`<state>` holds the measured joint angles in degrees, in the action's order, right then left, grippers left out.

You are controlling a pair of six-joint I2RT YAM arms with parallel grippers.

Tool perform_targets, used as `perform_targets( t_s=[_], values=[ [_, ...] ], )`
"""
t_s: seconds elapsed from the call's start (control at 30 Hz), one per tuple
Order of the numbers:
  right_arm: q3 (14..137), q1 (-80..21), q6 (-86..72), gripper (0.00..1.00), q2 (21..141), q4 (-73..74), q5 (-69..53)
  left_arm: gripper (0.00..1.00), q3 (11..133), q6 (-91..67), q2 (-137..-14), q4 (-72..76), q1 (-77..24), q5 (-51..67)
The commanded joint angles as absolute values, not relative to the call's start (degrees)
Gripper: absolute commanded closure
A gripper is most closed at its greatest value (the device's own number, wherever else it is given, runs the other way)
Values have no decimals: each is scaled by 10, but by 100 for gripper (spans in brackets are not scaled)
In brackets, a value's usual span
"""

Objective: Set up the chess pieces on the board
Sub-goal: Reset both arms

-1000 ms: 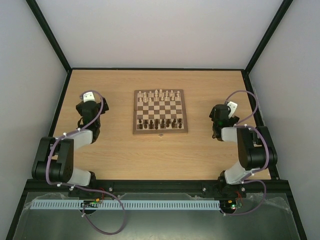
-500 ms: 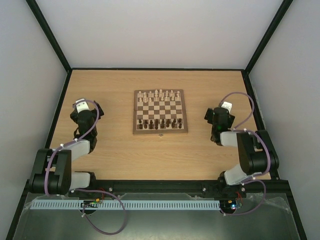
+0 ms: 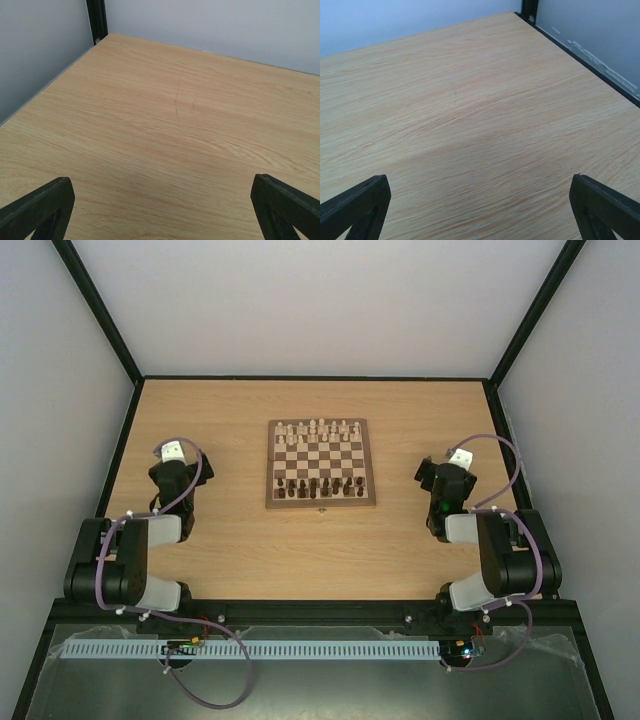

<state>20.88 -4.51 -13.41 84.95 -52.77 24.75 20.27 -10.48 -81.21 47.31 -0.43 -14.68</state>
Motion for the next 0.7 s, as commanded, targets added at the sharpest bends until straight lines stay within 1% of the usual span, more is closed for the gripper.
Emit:
perform_targets(
  t_s=[0.0, 0.1, 0.2, 0.23, 0.27, 0.37, 0.47, 0.53, 0.6, 0.67],
  values=[
    [166, -61, -80, 1, 846, -639, 207, 0, 213, -98, -825, 517, 13, -115],
    [118, -67, -92, 1, 834, -704, 237, 0, 209, -96, -825, 527, 19, -103],
    [103, -64, -92, 1, 880, -790, 255, 0, 183, -96, -813, 568, 20, -115],
    [122, -66, -94, 1, 870, -736, 247, 1, 175, -96, -813, 587, 21, -120],
    [118, -57, -101, 1, 870, -733, 227, 1, 177, -97, -818, 589, 22, -122],
    [121, -53, -103, 1, 872, -736, 230, 0, 222, -88, -856, 539, 20, -105],
    [121, -52, -104, 1, 871, -733, 228, 0, 223, -82, -856, 540, 18, -99],
    [121, -53, -105, 1, 871, -733, 228, 0, 210, -73, -855, 560, 13, -90],
    [121, -53, -104, 1, 869, -731, 228, 0, 181, -31, -864, 630, 7, -27],
    [121, -53, -105, 1, 869, -729, 228, 0, 163, -34, -866, 658, 7, -23]
  ],
)
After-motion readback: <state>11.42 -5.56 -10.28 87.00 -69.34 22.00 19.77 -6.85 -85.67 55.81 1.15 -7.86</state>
